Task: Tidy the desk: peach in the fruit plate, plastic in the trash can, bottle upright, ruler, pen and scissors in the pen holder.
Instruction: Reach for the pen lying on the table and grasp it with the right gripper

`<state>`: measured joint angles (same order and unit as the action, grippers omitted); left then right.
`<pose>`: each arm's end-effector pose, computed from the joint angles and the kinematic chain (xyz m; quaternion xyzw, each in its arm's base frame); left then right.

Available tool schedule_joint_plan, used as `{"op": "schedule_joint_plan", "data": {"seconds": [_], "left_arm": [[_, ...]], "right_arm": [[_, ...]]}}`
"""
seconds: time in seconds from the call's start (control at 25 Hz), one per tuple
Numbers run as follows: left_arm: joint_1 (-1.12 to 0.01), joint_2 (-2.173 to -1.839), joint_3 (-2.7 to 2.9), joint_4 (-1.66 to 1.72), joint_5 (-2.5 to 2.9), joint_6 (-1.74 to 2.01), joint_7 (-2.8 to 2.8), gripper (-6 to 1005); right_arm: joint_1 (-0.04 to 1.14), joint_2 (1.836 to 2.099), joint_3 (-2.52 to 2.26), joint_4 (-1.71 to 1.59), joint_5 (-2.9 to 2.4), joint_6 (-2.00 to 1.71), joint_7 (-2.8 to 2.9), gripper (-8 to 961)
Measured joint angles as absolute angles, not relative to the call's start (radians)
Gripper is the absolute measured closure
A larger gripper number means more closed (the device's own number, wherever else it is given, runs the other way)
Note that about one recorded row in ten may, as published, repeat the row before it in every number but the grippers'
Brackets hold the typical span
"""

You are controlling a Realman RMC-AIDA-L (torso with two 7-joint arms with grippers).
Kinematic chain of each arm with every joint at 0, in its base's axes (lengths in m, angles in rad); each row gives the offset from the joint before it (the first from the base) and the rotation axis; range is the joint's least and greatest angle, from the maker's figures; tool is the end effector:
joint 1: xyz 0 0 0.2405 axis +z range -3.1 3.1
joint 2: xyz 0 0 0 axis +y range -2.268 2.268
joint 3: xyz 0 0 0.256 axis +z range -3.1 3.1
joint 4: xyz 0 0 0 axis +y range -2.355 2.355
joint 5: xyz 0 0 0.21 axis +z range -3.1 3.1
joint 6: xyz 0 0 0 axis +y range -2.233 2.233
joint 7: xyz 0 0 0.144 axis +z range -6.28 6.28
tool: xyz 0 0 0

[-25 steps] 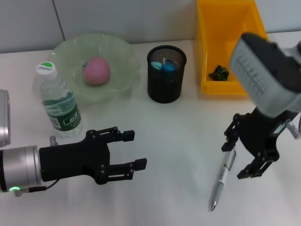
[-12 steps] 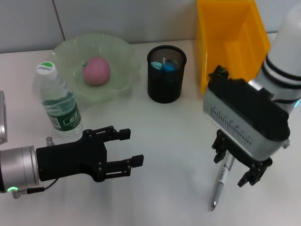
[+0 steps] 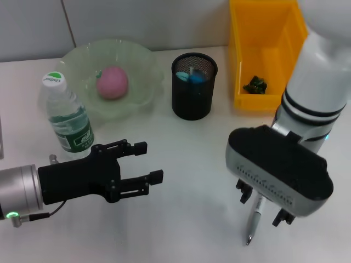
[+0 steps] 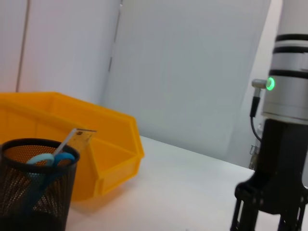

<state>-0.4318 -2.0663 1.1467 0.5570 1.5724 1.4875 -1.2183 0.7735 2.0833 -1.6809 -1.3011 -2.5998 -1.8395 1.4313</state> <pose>-0.2501 0.2978 -0.0435 -0.9376 -0.1724 -0.2902 0.0836 0.1421 0.3137 -0.0385 0.8741 0.3261 0.3181 0.1686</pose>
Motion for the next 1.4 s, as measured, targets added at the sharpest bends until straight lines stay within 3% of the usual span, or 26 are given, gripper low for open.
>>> {"op": "schedule_joint_plan", "data": {"seconds": [1.24,1.4], "left_arm": [[-0.425,-2.066,1.12,0.558,1.572,1.49,-1.247,228],[-0.425,-2.066,1.12,0.558,1.572,1.49,-1.247,228]], "right_arm": [[0.741,2.082,-1.81,-1.273,-2.587,-1.726,1.311,292],[0.74,2.08,-1.816,-1.272,-2.583,-1.726,1.309,329]]}}
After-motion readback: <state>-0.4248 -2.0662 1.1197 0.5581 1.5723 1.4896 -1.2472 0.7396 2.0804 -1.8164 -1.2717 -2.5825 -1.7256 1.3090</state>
